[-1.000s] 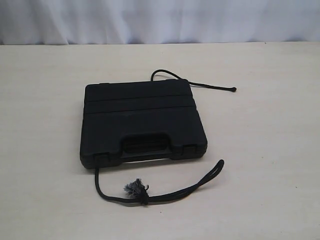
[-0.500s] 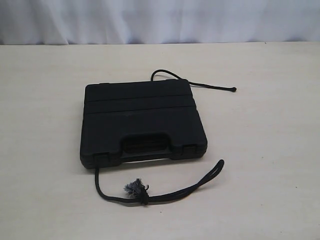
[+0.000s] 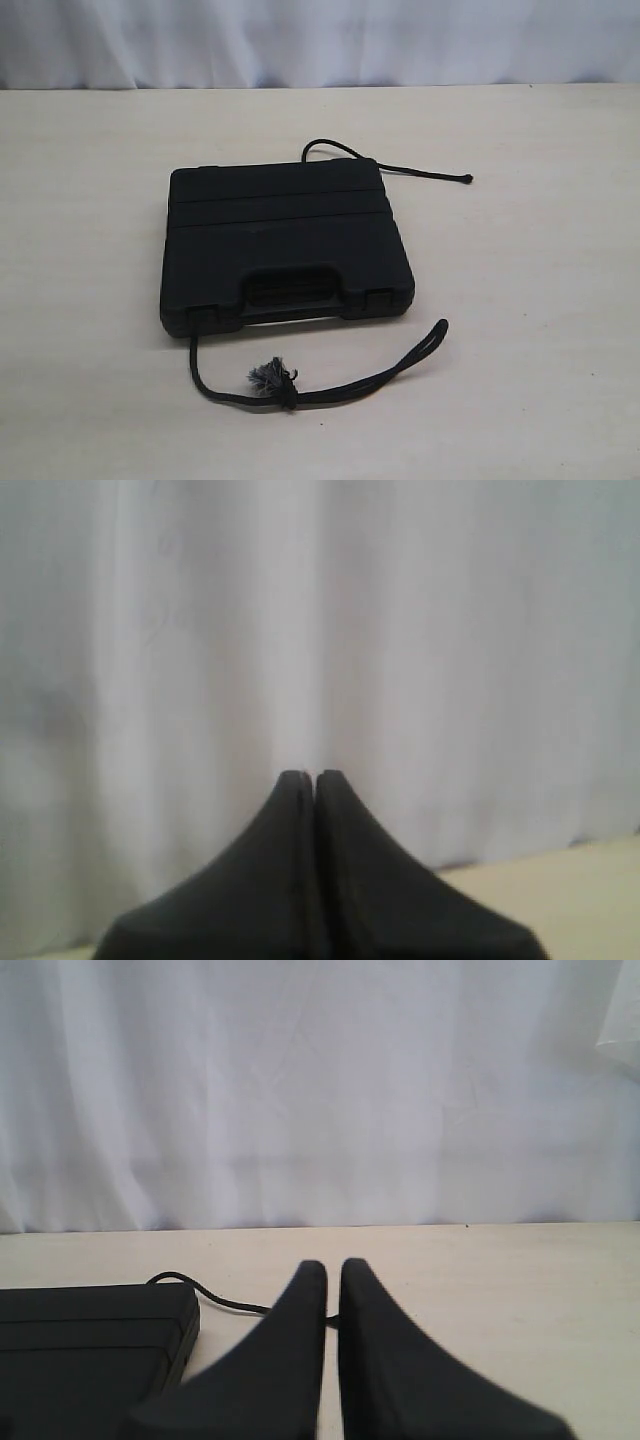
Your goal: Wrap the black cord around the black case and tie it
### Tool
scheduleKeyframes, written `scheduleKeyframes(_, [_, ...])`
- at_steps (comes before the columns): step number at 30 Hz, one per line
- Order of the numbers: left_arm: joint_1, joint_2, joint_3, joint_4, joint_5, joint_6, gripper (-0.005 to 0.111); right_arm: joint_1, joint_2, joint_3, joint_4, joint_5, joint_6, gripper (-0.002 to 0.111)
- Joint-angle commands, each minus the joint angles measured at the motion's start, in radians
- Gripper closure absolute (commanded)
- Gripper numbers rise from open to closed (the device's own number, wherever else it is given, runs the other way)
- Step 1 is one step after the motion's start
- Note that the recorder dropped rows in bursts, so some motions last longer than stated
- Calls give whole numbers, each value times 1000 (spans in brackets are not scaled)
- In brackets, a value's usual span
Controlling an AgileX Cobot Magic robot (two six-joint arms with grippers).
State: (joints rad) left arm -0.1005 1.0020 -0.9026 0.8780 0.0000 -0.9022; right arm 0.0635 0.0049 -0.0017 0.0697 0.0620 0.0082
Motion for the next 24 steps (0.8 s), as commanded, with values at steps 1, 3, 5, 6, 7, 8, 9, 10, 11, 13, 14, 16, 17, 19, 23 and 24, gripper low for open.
scheduleKeyframes(1, [-129, 179, -118, 74, 301, 111, 107, -4, -5, 2, 0, -9, -8, 104])
scheduleKeyframes(3, [-180, 261, -183, -53, 435, 300, 107, -4, -5, 2, 0, -9, -8, 104])
scheduleKeyframes(5, [-221, 353, -271, -262, 584, 642, 107, -4, -5, 2, 0, -9, -8, 104])
scheduleKeyframes(6, [-233, 388, -309, -370, 656, 787, 107, -4, -5, 2, 0, -9, -8, 104])
scheduleKeyframes(7, [-241, 428, -354, -521, 732, 981, 107, -4, -5, 2, 0, -9, -8, 104])
scheduleKeyframes(8, [-246, 464, -394, -682, 813, 1182, 107, -4, -5, 2, 0, -9, -8, 104])
scheduleKeyframes(9, [-250, 489, -423, -806, 877, 1334, 107, -4, -5, 2, 0, -9, -8, 104])
scheduleKeyframes(10, [-250, 517, -439, -952, 949, 1508, 107, -4, -5, 2, 0, -9, -8, 104])
scheduleKeyframes(11, [-250, 544, -442, -1076, 1005, 1654, 107, -4, -5, 2, 0, -9, -8, 104])
scheduleKeyframes(13, [-250, 578, -434, -1259, 1092, 1878, 107, -4, -5, 2, 0, -9, -8, 104])
scheduleKeyframes(14, [-250, 596, -427, -1320, 1137, 1967, 107, -4, -5, 2, 0, -9, -8, 104])
scheduleKeyframes(16, [-257, 619, -412, -1385, 1167, 2057, 106, -4, -5, 2, 0, -9, -8, 104])
scheduleKeyframes(17, [-267, 625, -405, -1389, 1156, 2057, 105, -4, -5, 2, 0, -9, -8, 104])
scheduleKeyframes(19, [-291, 633, -380, -1385, 1101, 2041, 100, -4, -5, 2, 0, -9, -8, 104])
scheduleKeyframes(23, [-370, 633, -300, -1375, 987, 2026, 80, -4, -5, 2, 0, -9, -8, 104])
scheduleKeyframes(24, [-398, 633, -275, -1349, 955, 2026, 73, -4, -5, 2, 0, -9, -8, 104])
